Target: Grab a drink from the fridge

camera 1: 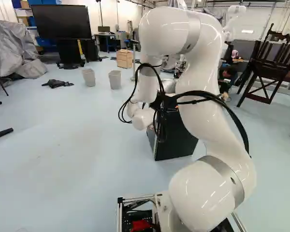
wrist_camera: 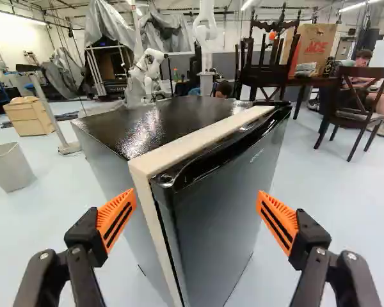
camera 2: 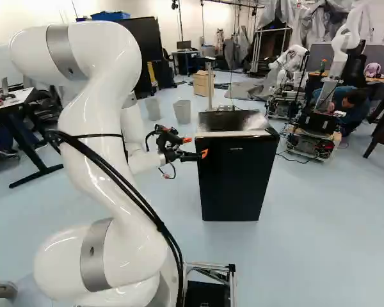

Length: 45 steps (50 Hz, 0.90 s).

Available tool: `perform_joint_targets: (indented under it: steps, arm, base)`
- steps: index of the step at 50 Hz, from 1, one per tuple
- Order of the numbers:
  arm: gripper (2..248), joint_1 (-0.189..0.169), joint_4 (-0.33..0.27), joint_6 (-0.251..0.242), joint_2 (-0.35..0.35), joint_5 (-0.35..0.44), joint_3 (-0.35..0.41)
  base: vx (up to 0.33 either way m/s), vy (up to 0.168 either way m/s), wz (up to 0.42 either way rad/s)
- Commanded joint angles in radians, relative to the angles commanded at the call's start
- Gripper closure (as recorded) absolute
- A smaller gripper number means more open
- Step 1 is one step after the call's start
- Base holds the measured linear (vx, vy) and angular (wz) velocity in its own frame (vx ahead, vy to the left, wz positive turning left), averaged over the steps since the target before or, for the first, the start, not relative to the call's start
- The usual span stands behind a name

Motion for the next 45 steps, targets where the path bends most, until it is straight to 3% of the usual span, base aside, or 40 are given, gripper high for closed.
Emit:
perform_joint_targets:
  steps: [25,45]
  arm:
    - [3,-0.043,0.0,0.0,-0.003,0.0,-0.005]
    - [3,-0.069,0.0,0.0,0.033,0.0,0.057]
  base:
    - [0.0,0.0,0.0]
    - [0.001,0.0,-0.004]
